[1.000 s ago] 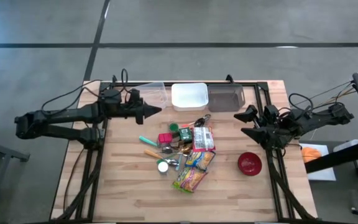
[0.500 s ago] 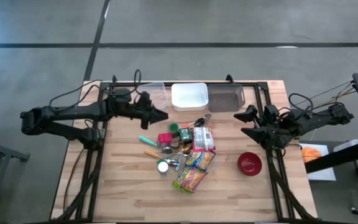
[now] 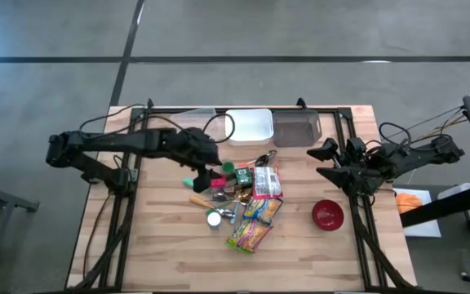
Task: Pick & Place Food Item
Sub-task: Put the orange seasoning bag into the white bin
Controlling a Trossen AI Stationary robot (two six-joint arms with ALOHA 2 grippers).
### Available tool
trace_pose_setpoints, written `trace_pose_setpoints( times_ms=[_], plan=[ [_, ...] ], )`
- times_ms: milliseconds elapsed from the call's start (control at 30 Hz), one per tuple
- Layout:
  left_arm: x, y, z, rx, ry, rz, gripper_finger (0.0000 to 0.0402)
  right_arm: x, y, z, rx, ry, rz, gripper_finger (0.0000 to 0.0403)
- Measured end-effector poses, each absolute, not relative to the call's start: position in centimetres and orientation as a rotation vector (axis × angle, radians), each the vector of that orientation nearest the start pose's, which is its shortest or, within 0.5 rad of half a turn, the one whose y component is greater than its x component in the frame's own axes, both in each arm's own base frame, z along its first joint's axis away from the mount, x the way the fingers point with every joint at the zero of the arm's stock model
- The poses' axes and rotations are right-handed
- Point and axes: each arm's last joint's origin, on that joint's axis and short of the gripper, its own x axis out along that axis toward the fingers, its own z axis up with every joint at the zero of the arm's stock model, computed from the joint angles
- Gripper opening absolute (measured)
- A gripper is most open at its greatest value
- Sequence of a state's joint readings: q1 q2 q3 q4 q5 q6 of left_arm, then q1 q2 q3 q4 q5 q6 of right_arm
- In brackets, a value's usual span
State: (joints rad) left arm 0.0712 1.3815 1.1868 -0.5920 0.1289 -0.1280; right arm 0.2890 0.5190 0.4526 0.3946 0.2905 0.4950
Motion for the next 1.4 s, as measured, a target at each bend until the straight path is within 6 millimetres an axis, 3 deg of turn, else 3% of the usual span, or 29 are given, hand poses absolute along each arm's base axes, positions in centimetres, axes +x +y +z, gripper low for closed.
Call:
trace_pose_setpoints(
  times_ms=[400,767,1000,1267,1400],
  plan=[
    [32.4,-1.2,28.2,-0.095,0.894,-0.121,0.0229,12.7,2.9,30.9,0.595,-0.307,0.079,0.0366],
    [35.5,-1.3,25.5,-0.080,1.073,-0.086,0.0230,12.7,2.9,30.8,0.593,-0.301,0.078,0.0366],
    [36.3,-1.3,23.5,-0.081,1.133,-0.080,0.0230,12.8,2.9,30.6,0.595,-0.283,0.074,0.0366],
    [36.2,-0.9,22.7,0.007,1.148,-0.007,0.0229,12.8,2.9,30.6,0.601,-0.279,0.075,0.0366],
    [36.1,-0.9,22.2,0.019,1.147,-0.015,0.0207,12.8,2.9,30.6,0.602,-0.279,0.075,0.0366]
  ],
)
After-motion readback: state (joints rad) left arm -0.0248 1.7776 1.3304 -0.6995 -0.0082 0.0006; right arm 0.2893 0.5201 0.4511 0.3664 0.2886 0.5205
